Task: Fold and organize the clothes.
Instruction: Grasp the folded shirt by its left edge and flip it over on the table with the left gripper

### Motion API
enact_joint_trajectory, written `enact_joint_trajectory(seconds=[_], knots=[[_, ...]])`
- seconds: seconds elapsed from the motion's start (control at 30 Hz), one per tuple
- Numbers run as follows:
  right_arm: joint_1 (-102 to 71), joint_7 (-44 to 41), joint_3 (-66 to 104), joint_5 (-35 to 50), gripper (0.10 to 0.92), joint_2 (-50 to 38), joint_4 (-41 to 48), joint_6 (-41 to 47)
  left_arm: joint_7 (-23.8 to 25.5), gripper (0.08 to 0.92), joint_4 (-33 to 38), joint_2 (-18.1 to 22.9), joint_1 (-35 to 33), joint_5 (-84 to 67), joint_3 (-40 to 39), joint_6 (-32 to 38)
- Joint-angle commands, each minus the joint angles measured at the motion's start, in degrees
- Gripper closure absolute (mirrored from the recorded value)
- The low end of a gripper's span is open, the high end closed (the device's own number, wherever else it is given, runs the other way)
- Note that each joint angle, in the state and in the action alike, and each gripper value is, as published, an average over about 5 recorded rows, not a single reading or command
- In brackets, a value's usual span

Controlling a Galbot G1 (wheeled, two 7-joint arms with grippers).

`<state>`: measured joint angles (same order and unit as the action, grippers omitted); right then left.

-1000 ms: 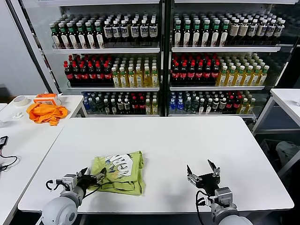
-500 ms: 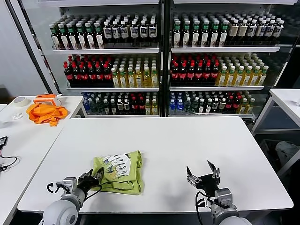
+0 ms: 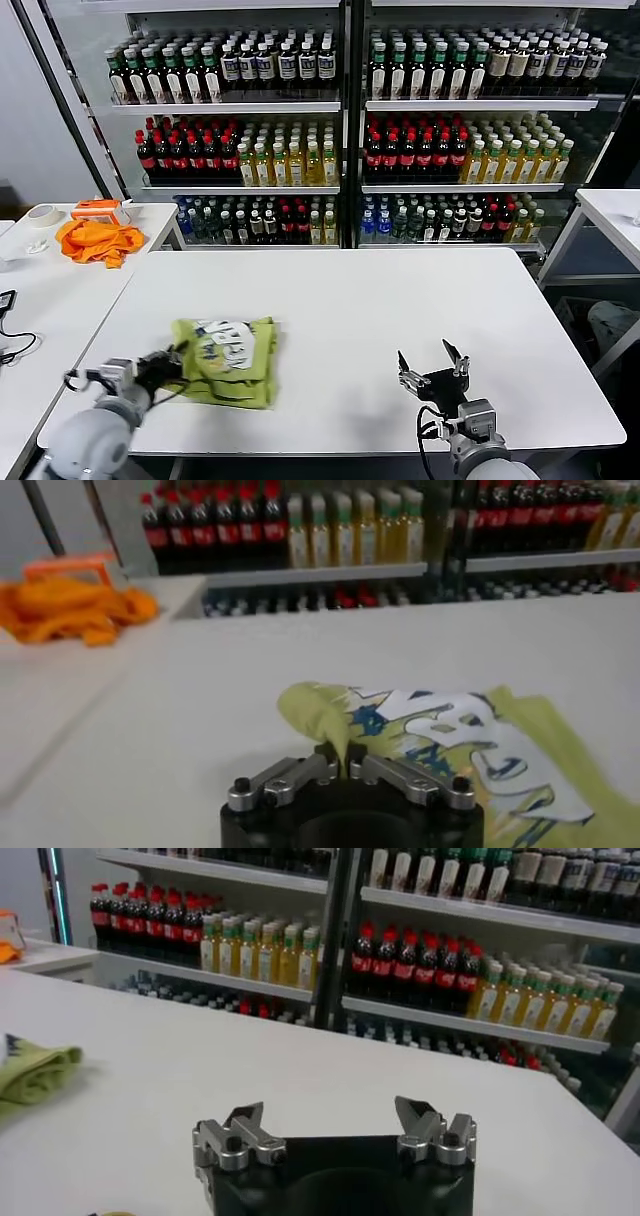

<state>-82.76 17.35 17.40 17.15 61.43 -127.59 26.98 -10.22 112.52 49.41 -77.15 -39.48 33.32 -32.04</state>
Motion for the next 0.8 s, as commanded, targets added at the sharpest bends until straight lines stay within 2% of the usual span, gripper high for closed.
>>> enact_joint_trajectory(seconds=[0.03,0.1,0.2,0.4,0.5,0.63,0.8], knots=[[0.8,0.0,-0.4,0.0,0.203,-0.1,0.2,0.0,0.7,0.890,2.2,-19.1,-3.8,-8.4,20.2,-1.2],[1.1,0.0,-0.5,0.0,0.203,-0.5,0.2,0.0,-0.2,0.890,4.7,-19.5,-4.8,-10.4,20.4,-1.2],[1.2,-0.1,-0.1,0.0,0.203,-1.0,0.2,0.0,-1.7,0.890,9.9,-15.3,-5.7,-11.2,15.1,-1.2],[1.3,-0.1,-0.1,0.0,0.203,-1.3,1.0,0.1,0.3,0.890,15.3,6.7,-5.3,4.5,-12.9,-1.0],[1.9,0.0,-0.3,0.0,0.203,-1.7,1.2,0.2,2.2,0.890,14.8,13.7,-3.5,9.8,-20.4,-0.9],[2.3,0.1,-0.6,-0.1,0.203,-1.6,1.7,0.3,3.2,0.890,12.6,17.2,1.9,9.7,-22.4,-0.9],[2.2,0.0,-0.9,-0.4,0.203,-1.2,2.0,0.2,2.9,0.890,10.3,17.3,5.1,6.9,-21.2,-0.6]])
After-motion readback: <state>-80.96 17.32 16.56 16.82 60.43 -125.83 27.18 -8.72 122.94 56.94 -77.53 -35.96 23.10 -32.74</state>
